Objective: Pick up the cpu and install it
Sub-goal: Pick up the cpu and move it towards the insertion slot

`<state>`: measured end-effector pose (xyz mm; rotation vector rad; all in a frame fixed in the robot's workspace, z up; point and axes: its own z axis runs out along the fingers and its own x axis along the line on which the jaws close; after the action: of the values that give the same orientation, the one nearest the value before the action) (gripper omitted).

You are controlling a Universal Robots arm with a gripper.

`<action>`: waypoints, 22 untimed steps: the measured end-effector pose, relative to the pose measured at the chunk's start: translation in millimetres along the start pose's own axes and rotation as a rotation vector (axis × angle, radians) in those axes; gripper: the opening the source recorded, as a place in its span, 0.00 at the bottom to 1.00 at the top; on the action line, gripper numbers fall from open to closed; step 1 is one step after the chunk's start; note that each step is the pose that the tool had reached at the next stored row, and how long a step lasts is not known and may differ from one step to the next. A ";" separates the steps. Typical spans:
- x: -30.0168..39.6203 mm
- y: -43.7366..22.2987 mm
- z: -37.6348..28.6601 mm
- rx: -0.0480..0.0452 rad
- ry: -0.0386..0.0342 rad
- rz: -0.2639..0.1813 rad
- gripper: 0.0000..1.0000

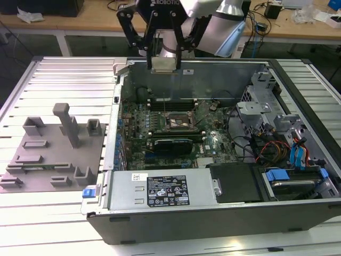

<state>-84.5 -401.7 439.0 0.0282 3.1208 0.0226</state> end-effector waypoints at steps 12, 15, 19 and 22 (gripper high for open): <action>-20.9 7.6 25.3 0.0001 0.0016 0.000 0.55; -20.7 12.0 28.2 0.0000 0.0016 0.000 0.55; -20.4 19.0 34.3 0.0002 0.0016 0.000 0.55; -20.2 25.8 39.7 0.0001 0.0017 0.000 0.55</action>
<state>-63.0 -375.7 400.0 0.0282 3.1225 0.0225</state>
